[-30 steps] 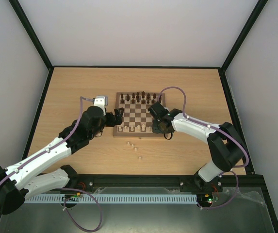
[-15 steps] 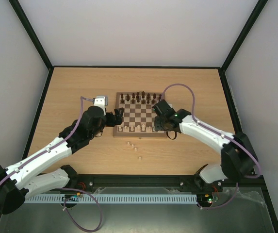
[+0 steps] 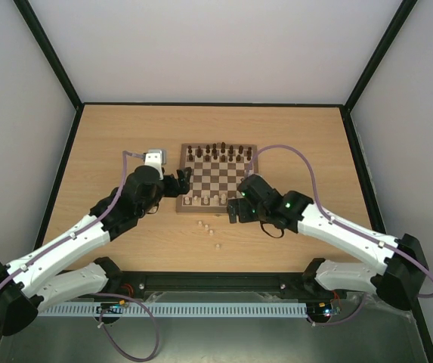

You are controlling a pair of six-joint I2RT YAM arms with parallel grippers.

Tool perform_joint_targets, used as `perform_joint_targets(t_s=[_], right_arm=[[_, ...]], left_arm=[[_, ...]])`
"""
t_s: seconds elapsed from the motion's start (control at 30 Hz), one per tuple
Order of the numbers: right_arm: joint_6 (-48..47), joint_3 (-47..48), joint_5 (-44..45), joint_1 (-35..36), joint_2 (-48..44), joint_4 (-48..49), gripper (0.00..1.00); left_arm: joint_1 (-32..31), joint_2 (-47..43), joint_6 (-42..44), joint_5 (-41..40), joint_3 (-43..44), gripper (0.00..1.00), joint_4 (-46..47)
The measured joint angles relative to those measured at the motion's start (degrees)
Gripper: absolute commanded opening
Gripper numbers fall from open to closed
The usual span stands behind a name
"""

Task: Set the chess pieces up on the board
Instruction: Pick up the chess piece at the center of the board.

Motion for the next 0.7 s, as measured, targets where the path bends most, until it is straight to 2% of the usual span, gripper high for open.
perform_joint_targets(t_s=[0.17,0.37,0.6,0.7], right_arm=[[0.26,-3.91,-2.78,3.19,-4.61,1.97,0.99],[-0.87,-4.2,-6.32,4.68,-4.24,2.12,0.98],[-1.95,-3.65,-6.88,7.43,-0.17,1.92,1.0],[-1.51,-2.36,-4.59,11.96,5.01,1.46,0.93]], left_arm=[[0.0,-1.31,0.0,-0.31,-0.07,0.99,0.0],[0.0,-1.6,0.02,-0.83,-0.61,0.99,-0.02],[0.02,-0.79,0.02,-1.81,-0.61,0.99,-0.04],[0.02,-0.81,0.02,-2.1,-0.61,0.99,-0.04]])
